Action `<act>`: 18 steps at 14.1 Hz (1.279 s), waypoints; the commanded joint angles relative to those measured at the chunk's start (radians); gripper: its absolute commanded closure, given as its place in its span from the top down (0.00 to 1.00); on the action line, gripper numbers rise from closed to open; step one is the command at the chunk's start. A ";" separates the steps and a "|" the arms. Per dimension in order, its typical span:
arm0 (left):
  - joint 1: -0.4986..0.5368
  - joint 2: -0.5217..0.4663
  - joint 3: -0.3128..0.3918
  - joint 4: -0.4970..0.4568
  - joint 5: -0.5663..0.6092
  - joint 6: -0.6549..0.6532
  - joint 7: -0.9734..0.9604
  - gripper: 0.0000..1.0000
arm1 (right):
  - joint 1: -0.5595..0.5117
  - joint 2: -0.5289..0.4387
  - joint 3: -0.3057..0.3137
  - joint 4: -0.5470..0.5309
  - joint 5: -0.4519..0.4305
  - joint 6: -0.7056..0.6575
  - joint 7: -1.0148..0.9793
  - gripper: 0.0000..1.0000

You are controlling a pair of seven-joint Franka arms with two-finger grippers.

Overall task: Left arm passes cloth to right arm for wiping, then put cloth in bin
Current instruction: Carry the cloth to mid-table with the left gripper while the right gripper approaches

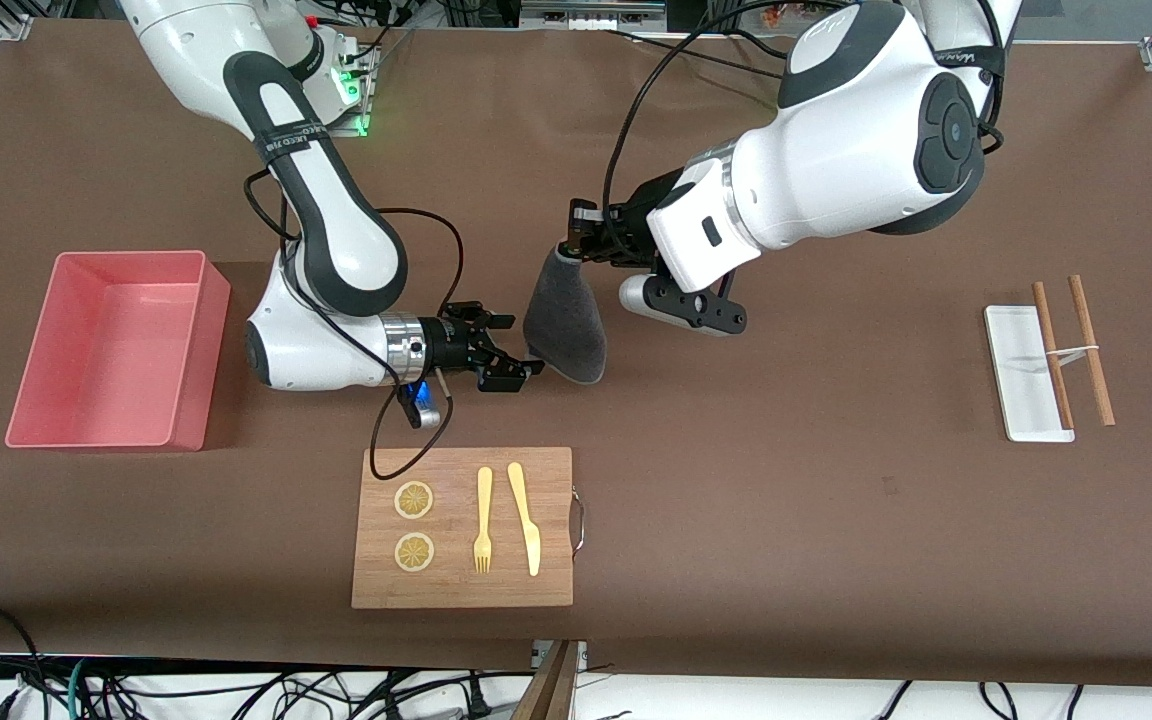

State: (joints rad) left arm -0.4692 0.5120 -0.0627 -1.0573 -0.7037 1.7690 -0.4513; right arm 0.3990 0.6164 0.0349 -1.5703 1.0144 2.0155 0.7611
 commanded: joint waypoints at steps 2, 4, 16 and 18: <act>-0.009 -0.003 0.006 0.011 0.015 0.000 -0.012 0.00 | 0.014 -0.014 -0.003 -0.030 0.024 -0.004 0.029 1.00; -0.009 -0.001 0.008 0.011 0.015 0.000 -0.006 0.00 | 0.023 -0.014 -0.003 -0.028 0.024 -0.006 0.049 1.00; -0.011 0.003 0.008 0.011 0.015 0.009 -0.001 0.00 | 0.018 -0.080 -0.010 -0.142 0.234 0.023 0.006 0.99; -0.015 0.005 0.008 0.011 0.015 0.020 -0.003 0.00 | 0.026 -0.073 -0.006 -0.142 0.236 0.057 0.006 0.98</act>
State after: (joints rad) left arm -0.4712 0.5143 -0.0627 -1.0574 -0.7037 1.7736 -0.4508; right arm 0.4168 0.5725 0.0243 -1.6666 1.2163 2.0328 0.7957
